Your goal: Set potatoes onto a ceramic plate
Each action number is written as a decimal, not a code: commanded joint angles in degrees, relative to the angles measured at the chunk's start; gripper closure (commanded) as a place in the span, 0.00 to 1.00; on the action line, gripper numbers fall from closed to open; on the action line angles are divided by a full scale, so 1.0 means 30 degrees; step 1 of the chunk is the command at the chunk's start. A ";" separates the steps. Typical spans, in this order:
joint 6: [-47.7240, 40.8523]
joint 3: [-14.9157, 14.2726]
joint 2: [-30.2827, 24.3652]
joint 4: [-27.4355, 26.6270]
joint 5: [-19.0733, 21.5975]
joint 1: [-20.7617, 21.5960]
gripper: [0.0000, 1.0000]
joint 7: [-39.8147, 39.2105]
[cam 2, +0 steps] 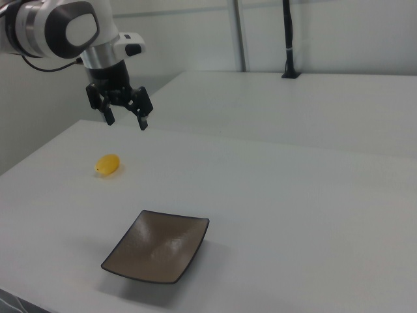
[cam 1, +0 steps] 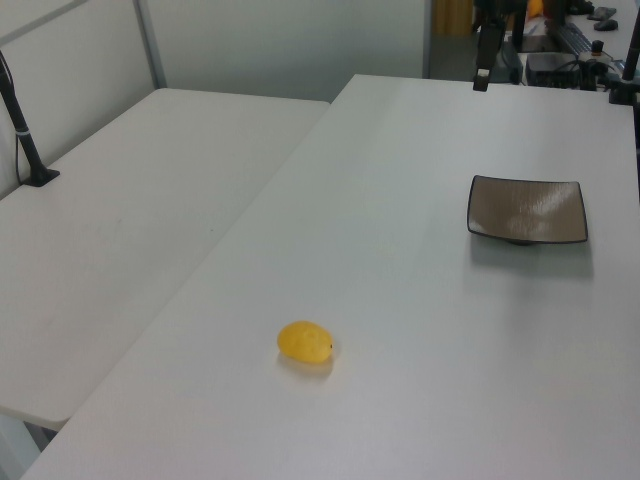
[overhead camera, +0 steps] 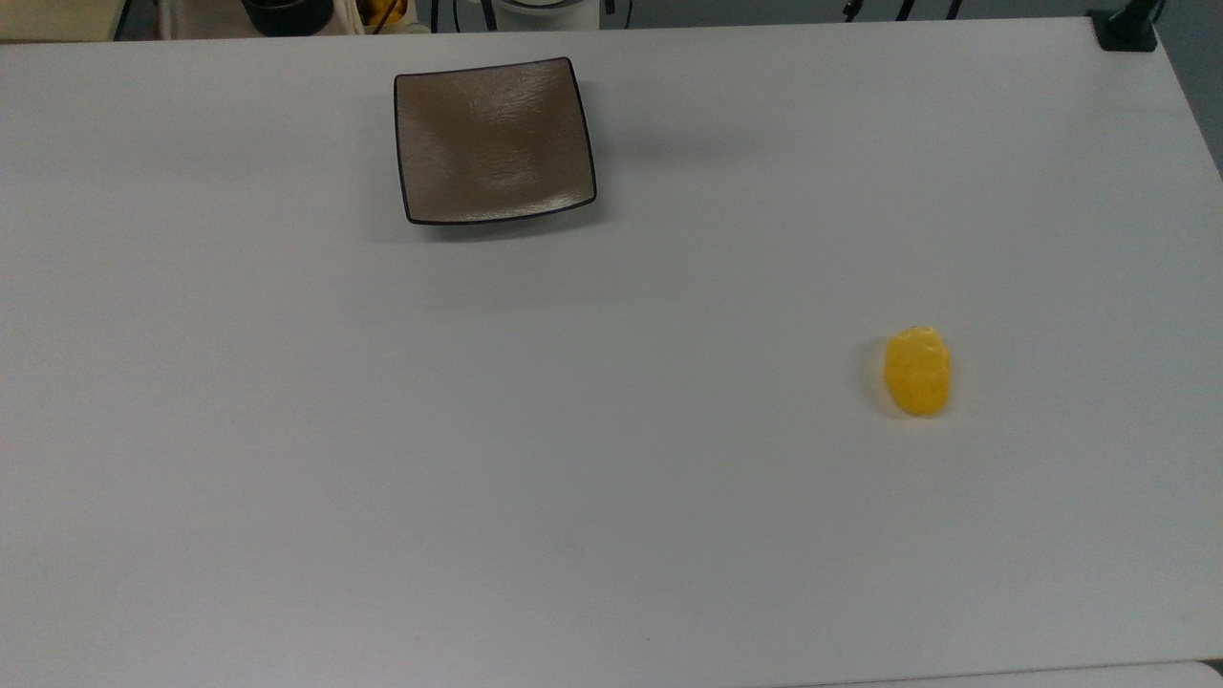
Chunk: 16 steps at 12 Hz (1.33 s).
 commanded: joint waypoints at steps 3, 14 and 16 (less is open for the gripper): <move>0.0017 0.0093 0.1284 0.1370 0.0386 0.0960 0.03 0.3022; -0.2187 0.1822 0.8225 1.0223 0.0271 0.4355 0.00 0.8645; -0.0433 0.1793 0.9545 1.0462 0.0068 0.5408 0.00 0.9144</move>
